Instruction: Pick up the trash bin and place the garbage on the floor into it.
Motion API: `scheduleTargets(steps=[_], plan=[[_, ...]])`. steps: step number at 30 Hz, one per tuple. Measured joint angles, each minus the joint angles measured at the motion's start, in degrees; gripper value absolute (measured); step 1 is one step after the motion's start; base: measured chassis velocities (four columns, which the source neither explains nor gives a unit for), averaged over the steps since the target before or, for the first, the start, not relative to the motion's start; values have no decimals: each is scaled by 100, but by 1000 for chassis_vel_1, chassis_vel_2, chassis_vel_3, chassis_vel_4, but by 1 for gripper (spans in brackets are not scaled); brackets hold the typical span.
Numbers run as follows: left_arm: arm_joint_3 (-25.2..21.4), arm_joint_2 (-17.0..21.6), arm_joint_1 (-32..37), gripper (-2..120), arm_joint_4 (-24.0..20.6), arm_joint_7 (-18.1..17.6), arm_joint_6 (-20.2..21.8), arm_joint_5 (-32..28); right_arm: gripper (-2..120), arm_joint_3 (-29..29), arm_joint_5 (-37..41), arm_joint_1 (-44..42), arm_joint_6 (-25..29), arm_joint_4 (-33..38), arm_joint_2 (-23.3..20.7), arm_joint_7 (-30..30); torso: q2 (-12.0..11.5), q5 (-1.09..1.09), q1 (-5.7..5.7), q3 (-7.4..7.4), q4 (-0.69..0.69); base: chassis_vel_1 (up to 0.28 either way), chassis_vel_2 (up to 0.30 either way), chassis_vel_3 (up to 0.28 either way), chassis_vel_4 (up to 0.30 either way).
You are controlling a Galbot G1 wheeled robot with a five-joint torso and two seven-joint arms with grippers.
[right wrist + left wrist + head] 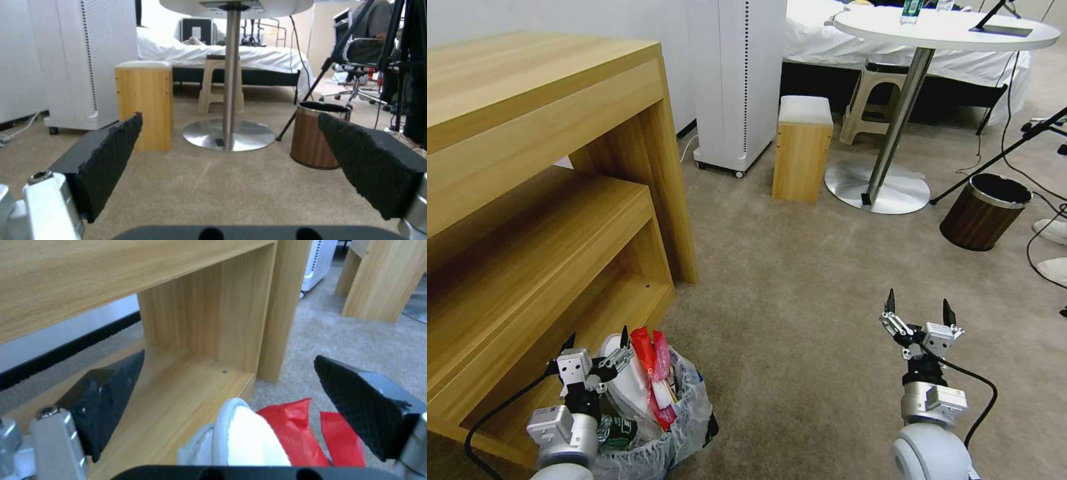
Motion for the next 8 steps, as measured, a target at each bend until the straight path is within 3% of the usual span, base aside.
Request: scheduleTargets(steps=[8], plan=[[0,0,2,100,-4,-3,1,0,100,0,1,1,0,3,0,0,0,0,0,0,0,0,0,0,0]])
